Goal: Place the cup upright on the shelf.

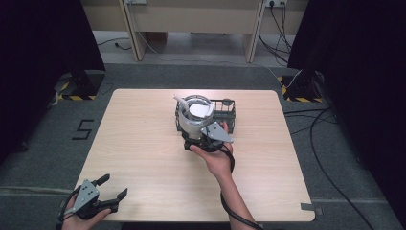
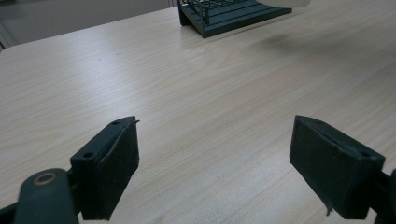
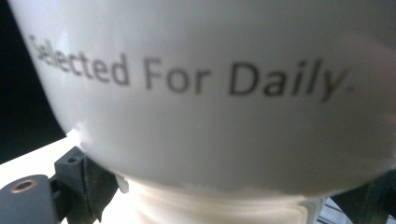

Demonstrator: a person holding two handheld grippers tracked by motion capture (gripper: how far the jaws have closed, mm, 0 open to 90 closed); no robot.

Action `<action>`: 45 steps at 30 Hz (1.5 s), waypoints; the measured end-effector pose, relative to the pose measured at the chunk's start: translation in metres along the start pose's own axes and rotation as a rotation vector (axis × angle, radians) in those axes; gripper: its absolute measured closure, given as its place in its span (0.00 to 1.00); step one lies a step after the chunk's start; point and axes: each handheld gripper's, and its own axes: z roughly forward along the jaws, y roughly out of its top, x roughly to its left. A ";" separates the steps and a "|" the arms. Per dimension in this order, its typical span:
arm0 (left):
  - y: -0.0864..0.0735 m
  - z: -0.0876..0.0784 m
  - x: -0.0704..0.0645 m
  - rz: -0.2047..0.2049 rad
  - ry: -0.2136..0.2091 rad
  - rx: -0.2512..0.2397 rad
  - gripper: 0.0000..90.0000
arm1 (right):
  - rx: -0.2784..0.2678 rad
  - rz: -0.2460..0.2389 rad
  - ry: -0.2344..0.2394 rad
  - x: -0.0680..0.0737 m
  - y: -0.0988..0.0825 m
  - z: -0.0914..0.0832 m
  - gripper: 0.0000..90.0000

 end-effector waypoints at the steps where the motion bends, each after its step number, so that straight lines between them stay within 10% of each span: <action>1: 0.000 0.000 0.000 0.000 0.000 0.000 0.17 | 0.000 0.000 0.000 0.000 0.000 0.000 0.11; 45: 0.000 0.001 0.000 -0.003 -0.001 -0.001 0.17 | -0.047 0.020 -0.144 -0.053 0.050 0.007 0.11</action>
